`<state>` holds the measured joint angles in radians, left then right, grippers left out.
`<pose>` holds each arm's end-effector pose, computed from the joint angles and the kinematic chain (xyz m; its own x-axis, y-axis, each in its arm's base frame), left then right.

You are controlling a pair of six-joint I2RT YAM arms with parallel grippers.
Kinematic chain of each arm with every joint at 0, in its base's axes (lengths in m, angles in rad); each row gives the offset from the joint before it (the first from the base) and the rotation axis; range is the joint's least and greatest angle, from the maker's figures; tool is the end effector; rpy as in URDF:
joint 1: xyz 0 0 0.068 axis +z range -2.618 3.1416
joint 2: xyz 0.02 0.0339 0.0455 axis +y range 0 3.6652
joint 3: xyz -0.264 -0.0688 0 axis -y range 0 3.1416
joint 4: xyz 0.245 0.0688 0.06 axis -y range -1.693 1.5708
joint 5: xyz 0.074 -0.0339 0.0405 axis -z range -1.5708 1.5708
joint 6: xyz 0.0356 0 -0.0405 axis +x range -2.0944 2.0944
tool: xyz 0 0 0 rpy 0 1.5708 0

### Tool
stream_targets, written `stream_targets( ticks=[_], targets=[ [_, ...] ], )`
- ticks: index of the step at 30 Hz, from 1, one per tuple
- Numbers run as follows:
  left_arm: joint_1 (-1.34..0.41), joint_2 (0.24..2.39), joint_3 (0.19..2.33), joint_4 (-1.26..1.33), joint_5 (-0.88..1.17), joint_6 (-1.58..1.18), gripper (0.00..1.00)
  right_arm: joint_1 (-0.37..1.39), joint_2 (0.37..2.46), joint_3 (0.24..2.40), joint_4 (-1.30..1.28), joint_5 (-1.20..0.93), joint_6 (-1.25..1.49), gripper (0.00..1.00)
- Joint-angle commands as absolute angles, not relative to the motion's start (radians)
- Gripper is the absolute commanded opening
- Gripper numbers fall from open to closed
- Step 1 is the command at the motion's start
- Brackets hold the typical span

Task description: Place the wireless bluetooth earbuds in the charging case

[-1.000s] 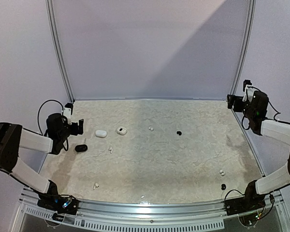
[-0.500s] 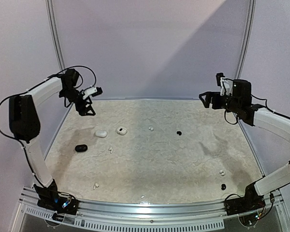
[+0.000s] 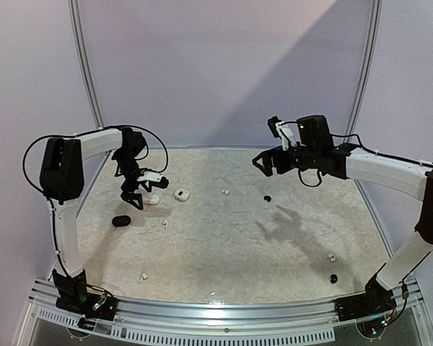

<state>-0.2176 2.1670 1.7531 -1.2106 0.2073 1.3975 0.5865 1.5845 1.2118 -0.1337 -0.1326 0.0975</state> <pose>0.3996 -0.0958 0.1797 0.0294 0.9807 -0.1932 0.9950 -0.0472 -0.0883 0.3049 0.2083 0.2911 -0.4648 -0.1930 -0.8641 -0.6025 0.7841 0.1490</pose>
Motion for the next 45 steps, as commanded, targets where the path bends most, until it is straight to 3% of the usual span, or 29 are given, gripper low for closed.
stream_targets(
  ticks=[1, 5, 10, 20, 24, 30, 36, 45],
  targets=[
    [-0.225, 2.220, 1.780, -1.145, 0.190, 1.417, 0.97, 0.628, 1.651, 1.287, -0.210, -0.127, 0.048, 0.99],
    [-0.229, 2.273, 1.837, -1.131, 0.189, 1.388, 0.93, 0.632, 1.681, 1.317, -0.208, -0.143, 0.051, 0.99],
    [-0.229, 2.328, 1.893, -1.153, 0.164, 1.375, 0.80, 0.634, 1.703, 1.337, -0.201, -0.149, 0.062, 0.99],
    [-0.235, 2.288, 1.831, -1.133, 0.182, 1.422, 0.26, 0.634, 1.724, 1.373, -0.194, -0.133, 0.069, 0.99],
    [-0.238, 2.200, 1.776, -1.078, 0.246, 1.416, 0.11, 0.634, 1.749, 1.455, -0.263, -0.094, 0.112, 0.99],
    [-0.289, 1.954, 1.624, -0.844, 0.337, 1.399, 0.05, 0.635, 1.868, 1.683, -0.413, -0.136, 0.333, 0.98],
    [-0.422, 1.723, 1.425, -0.448, 0.308, 1.333, 0.02, 0.646, 1.990, 1.829, -0.451, -0.232, 0.634, 0.84],
    [-0.561, 1.658, 1.338, -0.253, 0.237, 1.259, 0.00, 0.778, 2.034, 1.859, -0.321, -0.357, 0.583, 0.76]
  ],
)
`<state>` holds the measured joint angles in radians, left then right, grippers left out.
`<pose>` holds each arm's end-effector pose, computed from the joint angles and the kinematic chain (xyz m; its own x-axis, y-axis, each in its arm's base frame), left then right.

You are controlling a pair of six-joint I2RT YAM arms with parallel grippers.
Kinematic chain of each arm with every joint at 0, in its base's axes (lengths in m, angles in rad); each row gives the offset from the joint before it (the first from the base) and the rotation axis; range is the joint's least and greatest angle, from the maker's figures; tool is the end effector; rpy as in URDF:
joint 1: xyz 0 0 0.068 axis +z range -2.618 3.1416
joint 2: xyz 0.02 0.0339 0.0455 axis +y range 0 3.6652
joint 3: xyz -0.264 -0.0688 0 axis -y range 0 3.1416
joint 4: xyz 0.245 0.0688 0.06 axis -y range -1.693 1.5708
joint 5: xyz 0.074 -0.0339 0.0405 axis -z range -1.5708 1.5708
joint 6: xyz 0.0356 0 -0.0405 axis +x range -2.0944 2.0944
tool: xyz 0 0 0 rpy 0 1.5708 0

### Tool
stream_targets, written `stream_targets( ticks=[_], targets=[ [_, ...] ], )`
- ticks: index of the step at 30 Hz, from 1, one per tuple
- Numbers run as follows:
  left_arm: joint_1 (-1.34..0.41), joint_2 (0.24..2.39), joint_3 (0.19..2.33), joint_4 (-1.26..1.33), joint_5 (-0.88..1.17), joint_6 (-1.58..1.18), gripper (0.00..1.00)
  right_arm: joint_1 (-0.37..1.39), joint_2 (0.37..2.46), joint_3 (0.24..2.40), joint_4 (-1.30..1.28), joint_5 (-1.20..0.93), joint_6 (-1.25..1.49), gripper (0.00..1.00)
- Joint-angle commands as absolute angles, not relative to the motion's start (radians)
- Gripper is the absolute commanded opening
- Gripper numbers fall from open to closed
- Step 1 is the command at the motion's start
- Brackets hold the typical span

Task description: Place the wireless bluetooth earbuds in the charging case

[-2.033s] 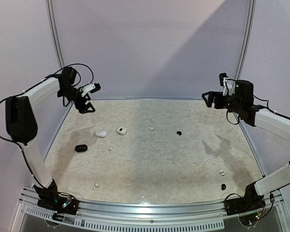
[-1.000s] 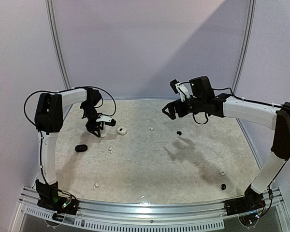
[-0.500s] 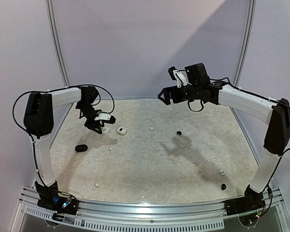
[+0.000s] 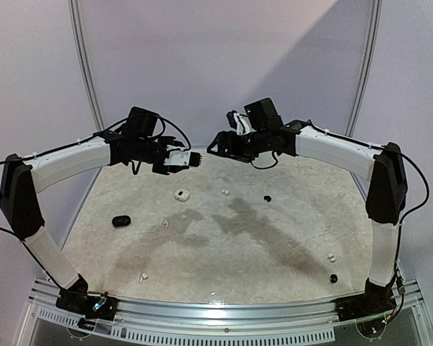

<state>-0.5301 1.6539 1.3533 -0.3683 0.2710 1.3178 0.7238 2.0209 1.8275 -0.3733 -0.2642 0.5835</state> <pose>0.3219 -0.1997 0.2942 0.5132 0.7805 -0.3571 0.6853 -0.1221 0.7180 0.3522 0.3237 0.3048 -0.7789 0.0214 -0.6268 -0.4496 0.6777 0.5818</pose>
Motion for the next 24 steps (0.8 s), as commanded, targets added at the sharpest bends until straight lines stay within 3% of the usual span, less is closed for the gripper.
stream_targets(
  ticks=[1, 16, 24],
  targets=[
    [-0.569, 1.658, 1.338, -0.246, 0.234, 1.256, 0.00, 0.786, 2.037, 1.859, -0.316, -0.369, 0.566, 0.75],
    [-0.606, 1.644, 1.325, -0.199, 0.237, 1.224, 0.00, 0.795, 2.114, 1.921, -0.336, -0.370, 0.557, 0.52],
    [-0.607, 1.612, 1.287, -0.206, 0.266, 1.235, 0.00, 0.795, 2.116, 1.930, -0.324, -0.363, 0.539, 0.11]
  ],
)
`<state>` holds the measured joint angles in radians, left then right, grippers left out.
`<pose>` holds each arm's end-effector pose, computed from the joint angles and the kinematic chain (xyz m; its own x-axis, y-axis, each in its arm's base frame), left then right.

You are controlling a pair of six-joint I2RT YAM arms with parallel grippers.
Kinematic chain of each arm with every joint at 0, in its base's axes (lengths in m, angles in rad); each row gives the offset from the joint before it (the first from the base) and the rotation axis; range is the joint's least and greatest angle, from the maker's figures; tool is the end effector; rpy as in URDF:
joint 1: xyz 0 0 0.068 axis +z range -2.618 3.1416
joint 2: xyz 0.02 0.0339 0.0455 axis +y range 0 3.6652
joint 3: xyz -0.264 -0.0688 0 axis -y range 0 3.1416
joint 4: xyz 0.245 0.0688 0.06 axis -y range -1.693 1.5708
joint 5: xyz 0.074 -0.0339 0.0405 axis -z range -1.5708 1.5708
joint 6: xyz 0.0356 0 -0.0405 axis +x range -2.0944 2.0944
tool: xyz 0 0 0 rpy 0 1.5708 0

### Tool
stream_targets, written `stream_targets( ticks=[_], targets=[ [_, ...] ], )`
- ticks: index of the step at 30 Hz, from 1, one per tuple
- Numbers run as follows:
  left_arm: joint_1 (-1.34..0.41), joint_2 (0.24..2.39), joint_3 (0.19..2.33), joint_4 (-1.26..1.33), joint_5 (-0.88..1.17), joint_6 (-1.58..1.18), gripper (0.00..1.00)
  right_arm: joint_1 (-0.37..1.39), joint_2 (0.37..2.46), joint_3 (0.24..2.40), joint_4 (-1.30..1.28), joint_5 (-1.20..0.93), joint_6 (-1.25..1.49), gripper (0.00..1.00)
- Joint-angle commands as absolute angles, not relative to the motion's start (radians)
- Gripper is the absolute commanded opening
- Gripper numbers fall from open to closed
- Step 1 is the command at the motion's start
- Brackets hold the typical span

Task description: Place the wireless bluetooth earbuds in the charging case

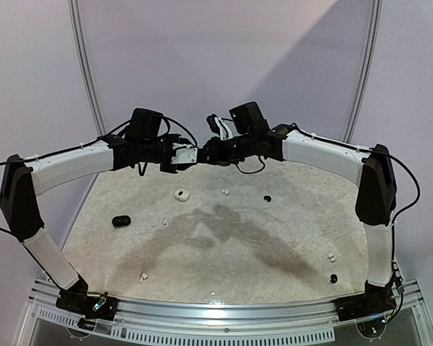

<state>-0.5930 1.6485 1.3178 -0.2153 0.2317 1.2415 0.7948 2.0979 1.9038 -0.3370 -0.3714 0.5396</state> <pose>0.3143 -0.2217 0.2975 0.5294 0.7538 -0.3892 0.6360 -0.0491 0.7701 0.3390 0.3639 0.2990 -0.7587 -0.0895 -0.6453 -0.5763 0.5541 0.6007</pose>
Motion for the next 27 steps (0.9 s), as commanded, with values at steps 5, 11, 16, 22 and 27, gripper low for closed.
stream_targets(
  ticks=[5, 11, 16, 22, 27],
  targets=[
    [-0.594, 1.597, 1.322, -0.270, 0.291, 1.081, 0.82, 0.791, 2.100, 1.912, -0.332, -0.396, 0.495, 0.00],
    [-0.431, 1.569, 1.427, -0.450, 0.624, 0.554, 0.99, 0.787, 1.960, 1.787, -0.289, -0.495, 0.245, 0.00],
    [-0.370, 1.451, 1.292, -0.359, 1.001, 0.373, 0.96, 0.788, 1.788, 1.616, -0.083, -0.600, 0.089, 0.00],
    [-0.385, 1.376, 1.116, 0.082, 1.062, -0.005, 0.59, 0.790, 1.729, 1.597, 0.035, -0.660, 0.041, 0.00],
    [-0.433, 1.368, 1.068, 0.287, 1.017, -0.112, 0.56, 0.794, 1.744, 1.618, 0.072, -0.682, 0.070, 0.00]
  ],
)
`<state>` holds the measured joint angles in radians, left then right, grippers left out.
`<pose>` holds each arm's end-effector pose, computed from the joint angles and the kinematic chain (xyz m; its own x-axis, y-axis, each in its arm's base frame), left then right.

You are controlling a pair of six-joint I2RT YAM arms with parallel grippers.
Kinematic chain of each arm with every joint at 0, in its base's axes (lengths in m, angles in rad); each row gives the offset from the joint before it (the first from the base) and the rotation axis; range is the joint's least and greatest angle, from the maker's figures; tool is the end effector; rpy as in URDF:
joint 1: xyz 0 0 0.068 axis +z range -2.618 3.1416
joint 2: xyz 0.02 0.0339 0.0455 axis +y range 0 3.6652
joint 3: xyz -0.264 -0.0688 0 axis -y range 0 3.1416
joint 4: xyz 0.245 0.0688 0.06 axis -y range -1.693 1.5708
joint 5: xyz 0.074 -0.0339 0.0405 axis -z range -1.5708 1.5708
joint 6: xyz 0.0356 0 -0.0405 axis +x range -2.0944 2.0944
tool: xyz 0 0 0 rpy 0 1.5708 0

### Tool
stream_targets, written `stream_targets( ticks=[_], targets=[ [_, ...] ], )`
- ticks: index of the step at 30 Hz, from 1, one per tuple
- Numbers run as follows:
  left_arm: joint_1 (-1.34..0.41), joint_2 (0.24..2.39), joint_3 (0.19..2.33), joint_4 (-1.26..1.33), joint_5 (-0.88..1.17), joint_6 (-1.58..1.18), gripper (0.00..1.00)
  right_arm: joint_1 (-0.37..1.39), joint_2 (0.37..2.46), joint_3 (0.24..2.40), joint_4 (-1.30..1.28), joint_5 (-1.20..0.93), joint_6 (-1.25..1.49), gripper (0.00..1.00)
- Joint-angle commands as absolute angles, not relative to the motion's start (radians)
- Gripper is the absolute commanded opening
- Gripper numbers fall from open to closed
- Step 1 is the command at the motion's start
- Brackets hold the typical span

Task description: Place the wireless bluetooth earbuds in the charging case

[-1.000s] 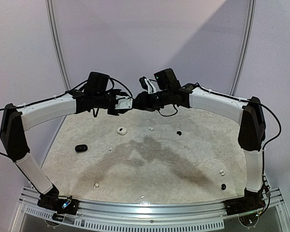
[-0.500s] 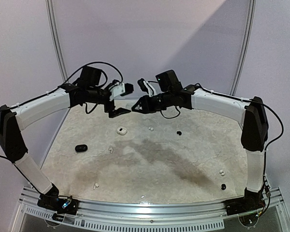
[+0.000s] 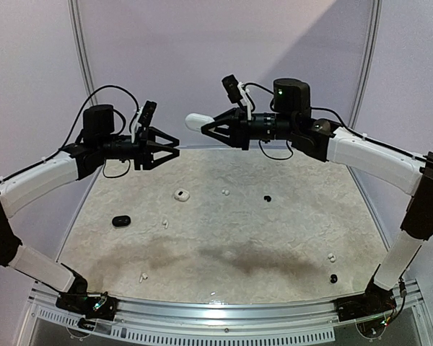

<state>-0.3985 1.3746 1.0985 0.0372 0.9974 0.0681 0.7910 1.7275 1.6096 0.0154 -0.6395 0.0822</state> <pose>0.2753 -0.1483 0.3413 -0.1521 0.1041 -0.9829 0.9754 0.1766 -0.1322 0.2757 0.3090 0.3945 -0.1528 -0.0608 -0.9864 -0.9787 0.1476 0.1425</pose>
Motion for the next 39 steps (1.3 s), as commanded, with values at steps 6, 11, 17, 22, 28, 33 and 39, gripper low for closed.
stream_targets(
  ticks=[6, 11, 17, 22, 28, 33, 39],
  targets=[
    [-0.464, 1.387, 1.056, 0.395, 0.995, -0.182, 0.58, 0.807, 1.746, 1.620, 0.077, -0.693, 0.060, 0.00],
    [-0.487, 1.412, 1.064, 0.449, 0.967, -0.208, 0.62, 0.816, 1.753, 1.620, 0.077, -0.694, 0.054, 0.00],
    [-0.498, 1.422, 1.083, 0.466, 0.964, -0.211, 0.54, 0.818, 1.754, 1.621, 0.053, -0.685, 0.039, 0.00],
    [-0.503, 1.424, 1.091, 0.457, 0.976, -0.209, 0.47, 0.818, 1.756, 1.623, 0.014, -0.666, 0.012, 0.00],
    [-0.512, 1.427, 1.102, 0.448, 0.970, -0.222, 0.35, 0.821, 1.761, 1.623, 0.000, -0.655, 0.011, 0.00],
    [-0.514, 1.431, 1.104, 0.445, 0.973, -0.221, 0.10, 0.827, 1.764, 1.623, 0.000, -0.654, -0.022, 0.00],
    [-0.514, 1.422, 1.097, 0.440, 0.959, -0.212, 0.00, 0.830, 1.770, 1.621, 0.000, -0.606, -0.011, 0.14]
  ],
)
